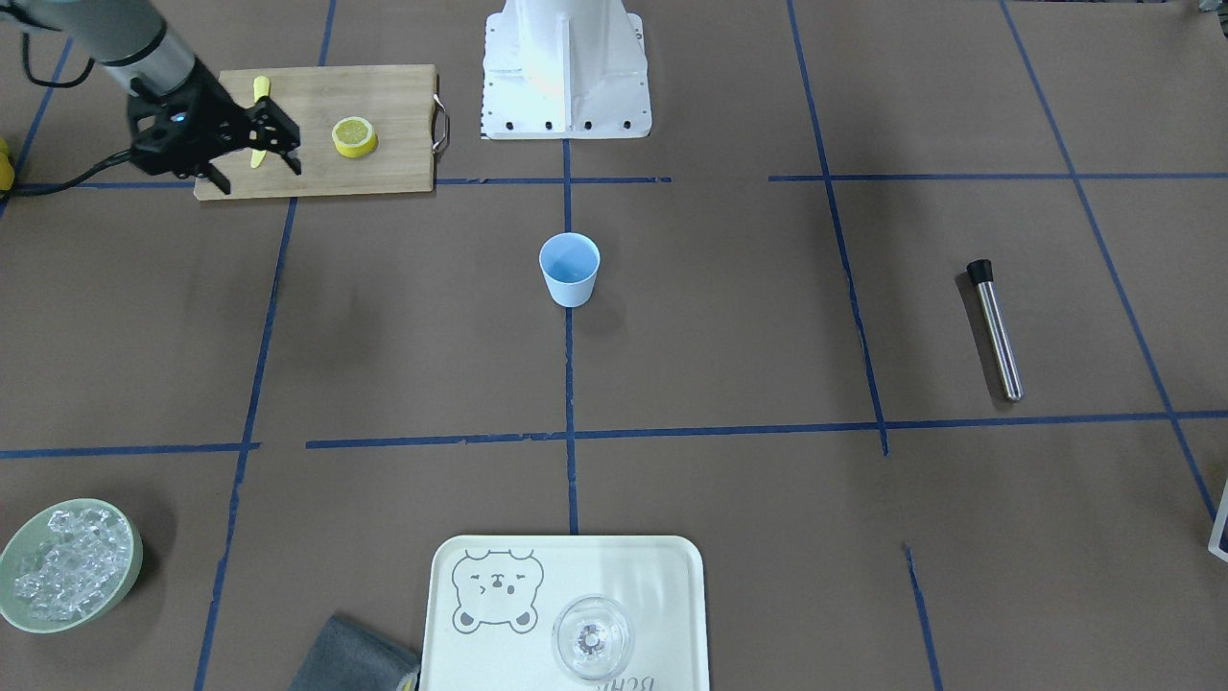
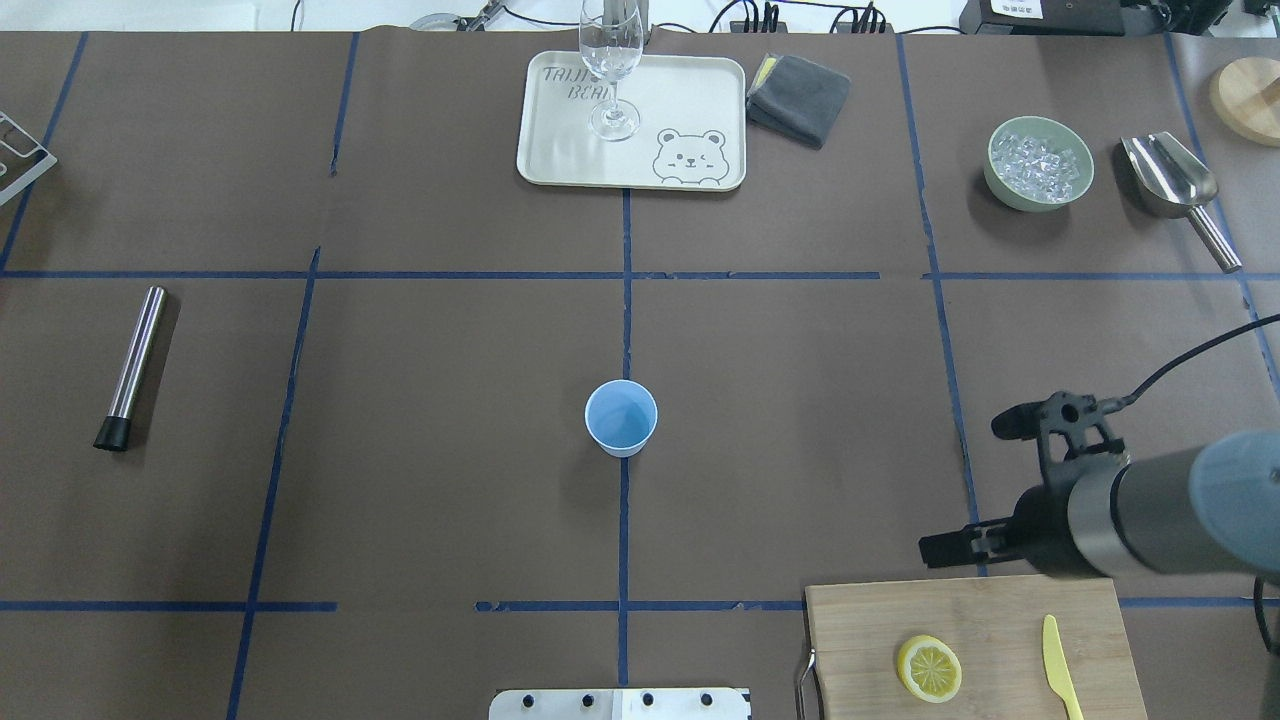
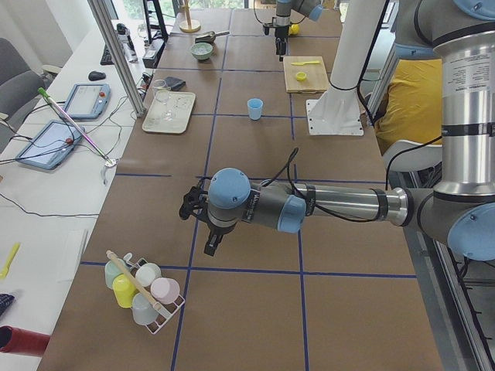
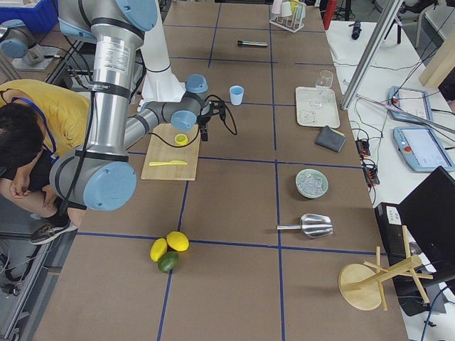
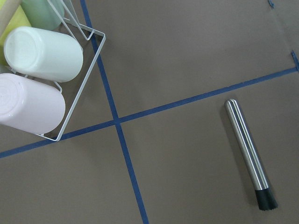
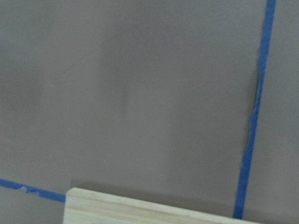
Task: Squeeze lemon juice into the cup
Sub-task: 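Move the right gripper down over the lemon slice on the wooden board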
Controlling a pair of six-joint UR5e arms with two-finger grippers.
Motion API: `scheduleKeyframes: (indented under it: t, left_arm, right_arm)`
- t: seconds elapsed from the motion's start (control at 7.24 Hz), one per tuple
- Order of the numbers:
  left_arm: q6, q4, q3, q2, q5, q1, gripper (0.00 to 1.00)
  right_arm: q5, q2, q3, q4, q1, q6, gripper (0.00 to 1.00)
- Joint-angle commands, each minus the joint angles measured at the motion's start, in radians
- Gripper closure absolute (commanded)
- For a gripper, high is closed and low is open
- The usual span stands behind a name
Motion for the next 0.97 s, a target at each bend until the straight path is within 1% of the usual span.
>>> scheduleKeyframes:
  t: [0.0, 0.14, 0.28, 0.41, 0.55, 0.69, 0.83]
  left_arm:
    - [-0.042, -0.007, 0.002, 0.0, -0.002, 0.006, 0.0]
    - [-0.047, -0.009, 0.002, 0.0, -0.008, 0.007, 0.0]
    - [-0.048, -0.01, 0.004, 0.0, -0.008, 0.012, 0.0]
    - [-0.048, -0.012, 0.004, 0.0, -0.008, 0.012, 0.0]
    - [-0.048, -0.012, 0.005, 0.0, -0.006, 0.012, 0.0]
    - [-0.047, -0.012, 0.005, 0.0, -0.006, 0.012, 0.0]
    - [-0.048, -0.012, 0.005, 0.0, -0.006, 0.012, 0.0]
  right_arm:
    - [-0.163, -0.007, 0.024, -0.007, -0.207, 0.189, 0.0]
    - [-0.237, -0.032, 0.024, -0.039, -0.272, 0.192, 0.0]
    - [-0.271, -0.031, 0.022, -0.07, -0.306, 0.211, 0.0]
    - [-0.291, -0.032, 0.009, -0.07, -0.337, 0.263, 0.0]
    - [-0.341, -0.031, 0.007, -0.07, -0.381, 0.274, 0.0]
    - [-0.369, -0.03, -0.005, -0.072, -0.403, 0.274, 0.0]
    - [-0.371, -0.027, -0.007, -0.072, -0.401, 0.274, 0.0]
